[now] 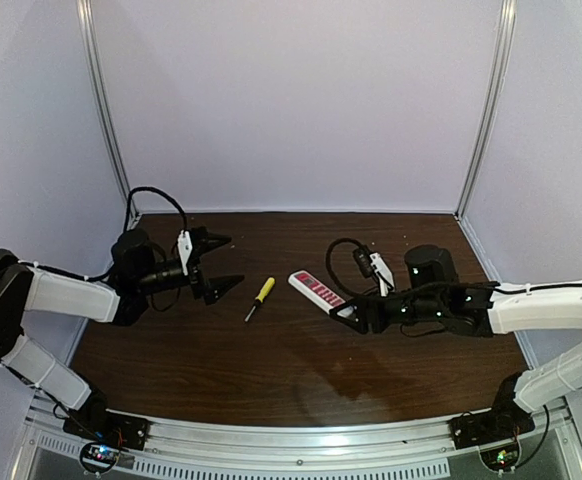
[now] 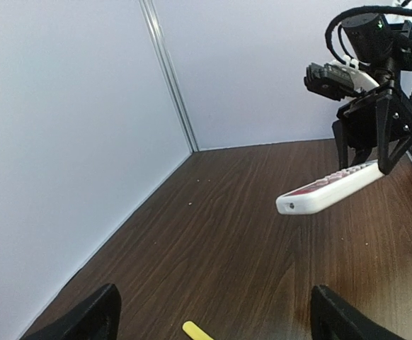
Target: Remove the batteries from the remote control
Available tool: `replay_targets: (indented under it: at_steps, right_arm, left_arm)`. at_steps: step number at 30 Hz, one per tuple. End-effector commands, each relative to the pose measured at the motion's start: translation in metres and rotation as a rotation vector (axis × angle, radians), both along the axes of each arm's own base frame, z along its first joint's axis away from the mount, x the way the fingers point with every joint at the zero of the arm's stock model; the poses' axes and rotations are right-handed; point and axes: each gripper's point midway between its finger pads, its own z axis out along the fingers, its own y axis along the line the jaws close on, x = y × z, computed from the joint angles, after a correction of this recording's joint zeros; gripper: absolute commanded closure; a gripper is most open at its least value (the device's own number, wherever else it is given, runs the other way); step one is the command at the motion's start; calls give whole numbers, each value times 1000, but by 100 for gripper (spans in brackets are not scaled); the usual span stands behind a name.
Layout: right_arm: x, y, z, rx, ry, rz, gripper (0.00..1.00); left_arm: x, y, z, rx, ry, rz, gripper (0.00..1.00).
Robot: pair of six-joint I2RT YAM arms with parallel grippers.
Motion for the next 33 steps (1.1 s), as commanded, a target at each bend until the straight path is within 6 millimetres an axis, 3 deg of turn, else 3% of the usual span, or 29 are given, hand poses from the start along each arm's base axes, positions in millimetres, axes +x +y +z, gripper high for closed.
replay_targets:
  at_steps: [1, 17, 25, 29, 33]
  right_arm:
    - [-12, 3, 6, 39, 48, 70, 57]
    - [-24, 20, 4, 56, 128, 217, 56]
    - [-32, 31, 9, 98, 155, 300, 55]
    - [-36, 35, 10, 114, 166, 348, 56]
    - [-40, 40, 14, 143, 162, 388, 55]
  left_arm:
    - [-16, -8, 6, -8, -155, -105, 5]
    - [-46, -25, -21, 91, -299, -336, 9]
    - [-60, -40, -31, 127, -360, -424, 10]
    - [-66, -51, -34, 138, -352, -482, 18]
    - [-76, -62, -40, 151, -369, -530, 18]
